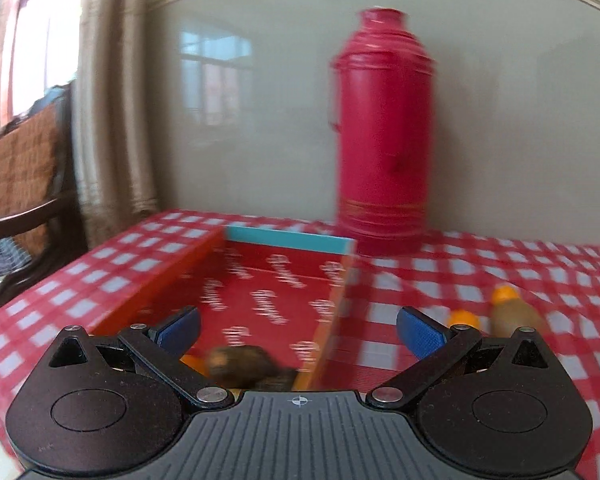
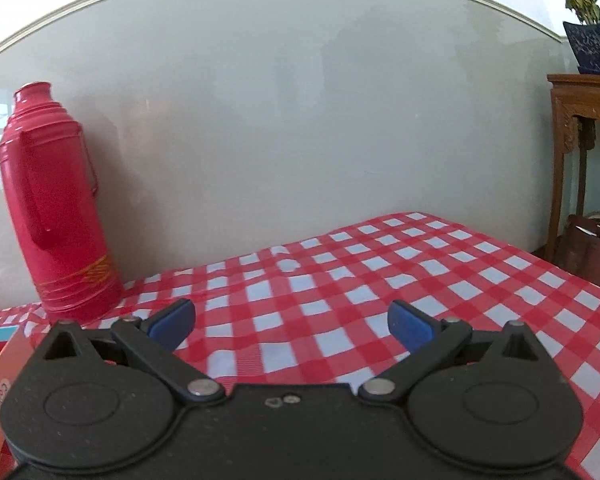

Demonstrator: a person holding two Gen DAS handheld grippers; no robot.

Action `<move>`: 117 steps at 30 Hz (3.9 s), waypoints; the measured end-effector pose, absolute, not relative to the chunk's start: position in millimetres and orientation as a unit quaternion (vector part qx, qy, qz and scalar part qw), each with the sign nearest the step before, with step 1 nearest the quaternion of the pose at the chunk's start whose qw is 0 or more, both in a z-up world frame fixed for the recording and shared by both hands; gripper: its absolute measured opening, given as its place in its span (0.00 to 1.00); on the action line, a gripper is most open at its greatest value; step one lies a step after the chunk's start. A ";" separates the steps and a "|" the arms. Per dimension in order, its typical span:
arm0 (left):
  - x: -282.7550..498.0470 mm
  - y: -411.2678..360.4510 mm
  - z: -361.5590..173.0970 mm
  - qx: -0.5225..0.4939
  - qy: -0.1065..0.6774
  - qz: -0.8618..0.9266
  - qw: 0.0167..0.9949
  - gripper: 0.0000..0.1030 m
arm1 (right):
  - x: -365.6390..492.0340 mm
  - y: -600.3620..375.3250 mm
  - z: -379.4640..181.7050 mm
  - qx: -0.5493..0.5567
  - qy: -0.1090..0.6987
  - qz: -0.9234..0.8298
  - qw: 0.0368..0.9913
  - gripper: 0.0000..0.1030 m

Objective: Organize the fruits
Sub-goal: 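Move the left tool toward the small yellow fruit beside the orange, then close the left tool fingers on the small yellow fruit, then carry the yellow fruit with the left tool into the box and open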

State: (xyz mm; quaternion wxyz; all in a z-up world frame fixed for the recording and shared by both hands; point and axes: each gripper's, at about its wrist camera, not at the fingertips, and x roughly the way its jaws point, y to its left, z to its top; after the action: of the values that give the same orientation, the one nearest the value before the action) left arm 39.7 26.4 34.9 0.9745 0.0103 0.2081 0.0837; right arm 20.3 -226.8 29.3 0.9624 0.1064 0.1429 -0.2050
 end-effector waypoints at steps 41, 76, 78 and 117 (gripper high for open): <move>127.6 -62.7 -13.0 0.081 0.320 -0.102 0.939 0.32 | 3.8 -290.0 23.9 0.175 0.151 -0.247 0.941 0.95; 115.7 -74.7 -13.9 0.100 0.299 -0.104 0.943 0.20 | 8.0 -291.3 20.1 0.185 0.164 -0.225 0.942 0.95; 118.4 -72.9 -15.4 0.093 0.306 -0.102 0.942 0.20 | 7.9 -291.3 20.2 0.185 0.164 -0.225 0.943 0.95; 80.4 16.6 35.2 0.077 0.188 0.069 0.977 0.20 | 20.7 -257.5 18.4 0.148 0.176 -0.197 0.953 0.95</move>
State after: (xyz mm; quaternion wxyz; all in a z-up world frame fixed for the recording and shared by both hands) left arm 80.4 16.6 35.2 0.9767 0.0771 0.1882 0.0686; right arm 20.7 -257.5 18.4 0.9531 0.1479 0.1757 -0.1970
